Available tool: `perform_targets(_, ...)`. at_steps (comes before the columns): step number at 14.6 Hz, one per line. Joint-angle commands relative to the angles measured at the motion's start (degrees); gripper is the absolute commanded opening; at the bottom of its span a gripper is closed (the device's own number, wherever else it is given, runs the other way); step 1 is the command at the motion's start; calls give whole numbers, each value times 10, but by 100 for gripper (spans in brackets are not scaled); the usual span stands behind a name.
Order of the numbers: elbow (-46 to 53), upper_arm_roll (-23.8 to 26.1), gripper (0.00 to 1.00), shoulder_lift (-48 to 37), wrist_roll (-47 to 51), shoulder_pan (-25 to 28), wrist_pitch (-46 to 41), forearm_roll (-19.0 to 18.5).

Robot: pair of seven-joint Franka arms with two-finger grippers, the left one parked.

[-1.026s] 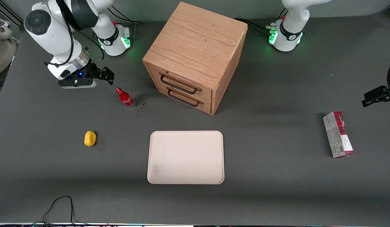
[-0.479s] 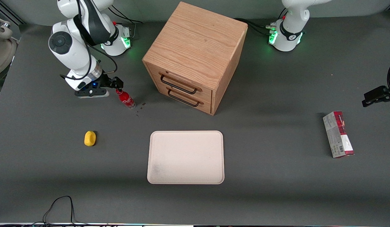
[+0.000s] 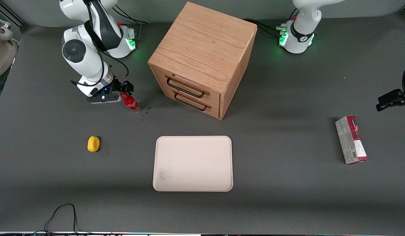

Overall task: Place coke bottle on tray
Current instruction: 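Lower the right gripper over the bottle and close it around the bottle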

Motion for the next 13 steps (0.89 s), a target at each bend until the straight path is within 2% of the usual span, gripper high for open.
perform_targets(1,0,-8,100,19,-1,7,11,9)
perform_targets(8,2,-9,100,32,-1,6,14,22)
perform_targets(9,3,-9,92,32,-1,6,13,22)
perform_targets(10,4,-9,76,32,0,6,13,23)
perform_targets(13,4,-9,41,32,-1,6,13,23)
